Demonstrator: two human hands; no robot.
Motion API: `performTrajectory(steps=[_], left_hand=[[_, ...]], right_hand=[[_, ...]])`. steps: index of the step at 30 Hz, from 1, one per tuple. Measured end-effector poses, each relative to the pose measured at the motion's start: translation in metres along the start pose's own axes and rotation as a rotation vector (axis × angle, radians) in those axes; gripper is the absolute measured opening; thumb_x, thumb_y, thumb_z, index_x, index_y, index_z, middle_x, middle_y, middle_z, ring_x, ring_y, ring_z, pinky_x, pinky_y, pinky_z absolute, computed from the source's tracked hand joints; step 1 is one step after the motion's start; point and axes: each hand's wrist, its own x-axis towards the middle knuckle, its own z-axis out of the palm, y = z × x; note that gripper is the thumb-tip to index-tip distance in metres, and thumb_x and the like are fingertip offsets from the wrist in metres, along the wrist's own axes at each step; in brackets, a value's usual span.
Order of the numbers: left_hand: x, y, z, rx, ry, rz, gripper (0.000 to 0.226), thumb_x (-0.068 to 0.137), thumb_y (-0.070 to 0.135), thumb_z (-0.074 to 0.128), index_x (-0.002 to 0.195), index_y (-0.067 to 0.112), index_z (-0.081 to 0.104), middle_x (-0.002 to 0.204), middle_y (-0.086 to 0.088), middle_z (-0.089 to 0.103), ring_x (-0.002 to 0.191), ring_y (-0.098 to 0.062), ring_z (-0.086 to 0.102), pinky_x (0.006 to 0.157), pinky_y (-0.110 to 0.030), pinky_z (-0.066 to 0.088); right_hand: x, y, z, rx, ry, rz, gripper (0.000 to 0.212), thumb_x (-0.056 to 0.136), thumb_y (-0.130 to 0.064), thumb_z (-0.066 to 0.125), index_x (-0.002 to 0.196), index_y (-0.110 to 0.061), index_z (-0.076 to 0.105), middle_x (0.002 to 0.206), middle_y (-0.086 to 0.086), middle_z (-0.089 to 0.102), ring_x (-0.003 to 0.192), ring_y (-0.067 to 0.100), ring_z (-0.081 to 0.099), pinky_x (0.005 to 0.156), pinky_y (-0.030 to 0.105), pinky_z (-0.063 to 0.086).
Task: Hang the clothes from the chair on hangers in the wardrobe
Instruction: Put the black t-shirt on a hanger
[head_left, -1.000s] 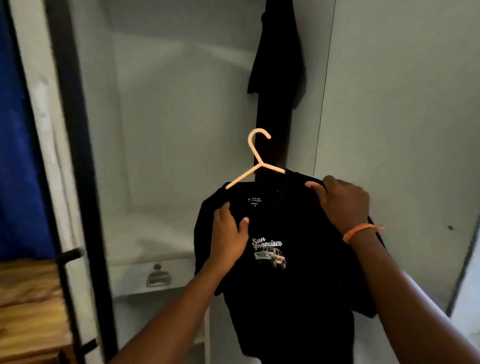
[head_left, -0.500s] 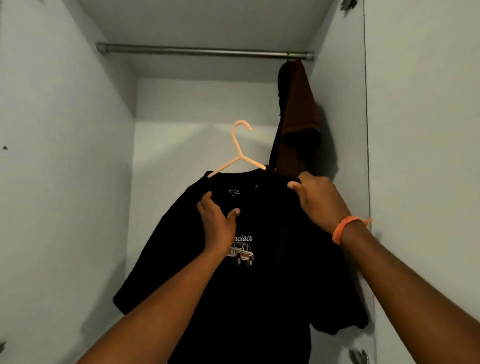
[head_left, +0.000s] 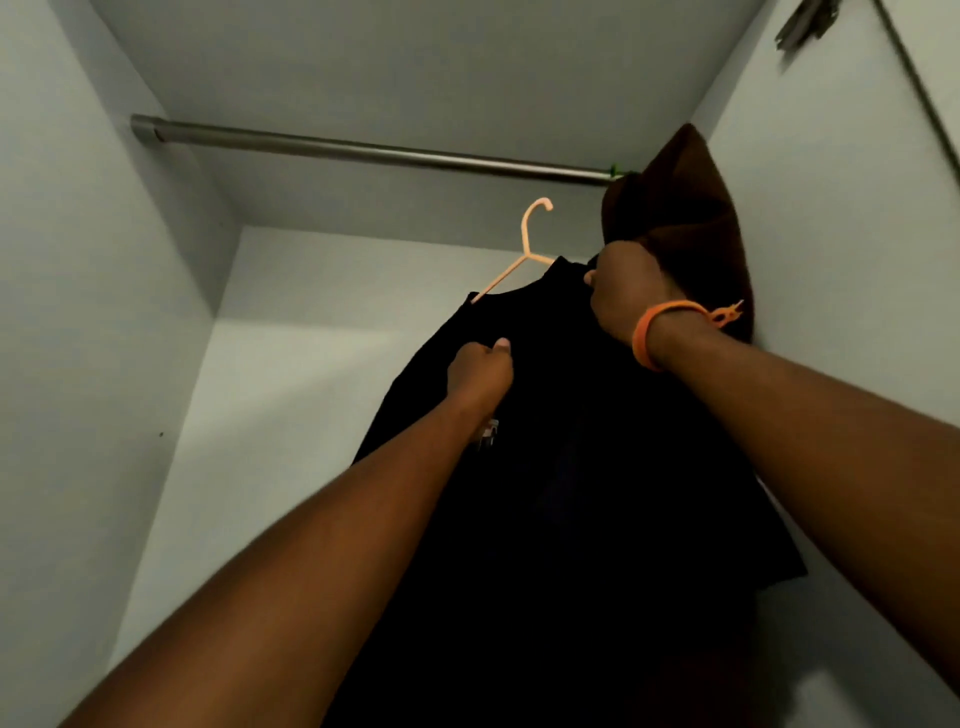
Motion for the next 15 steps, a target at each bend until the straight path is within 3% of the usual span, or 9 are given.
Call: performTrajectory(steps=[3,5,11,15], left_hand=[[0.04,0.013,0.013,-0.078,-0.083,0.006,0.037,0.1,0.033,0.049,0.111,-0.001,0.061,0.114,-0.018,0.066,0.104,-0.035,0.064,0.089,-0.039,0.051],[0.055,0.019,0.02,-0.095,-0.104,0.023,0.043,0.099,0.033,0.049,0.126,0.0,0.057,0.121,-0.02,0.064,0.11,-0.035,0.062,0.095,-0.04,0.05],[0.088,0.026,0.042,-0.094,-0.191,0.105,0.039,0.1,0.028,0.049,0.124,-0.001,0.057,0.12,-0.022,0.063,0.109,-0.037,0.062,0.094,-0.04,0.05],[0.096,0.03,0.048,-0.102,-0.232,0.163,0.036,0.102,0.025,0.047,0.119,-0.002,0.062,0.112,-0.024,0.065,0.1,-0.037,0.064,0.076,-0.03,0.045]], right_hand=[[0.039,-0.011,0.017,-0.21,0.058,-0.018,0.023,0.102,-0.01,0.048,0.107,0.004,0.064,0.107,0.023,0.067,0.103,0.042,0.064,0.09,0.042,0.052],[0.057,-0.019,0.025,-0.338,0.095,-0.042,0.025,0.103,-0.011,0.044,0.117,0.003,0.06,0.121,0.021,0.064,0.116,0.039,0.061,0.095,0.036,0.046],[0.095,-0.013,0.039,-0.407,0.213,-0.067,0.028,0.1,-0.01,0.05,0.115,0.01,0.063,0.117,0.028,0.064,0.113,0.046,0.06,0.092,0.047,0.049],[0.107,-0.015,0.037,-0.428,0.301,-0.063,0.028,0.096,-0.001,0.047,0.118,0.011,0.061,0.119,0.03,0.062,0.114,0.05,0.058,0.091,0.051,0.05]])
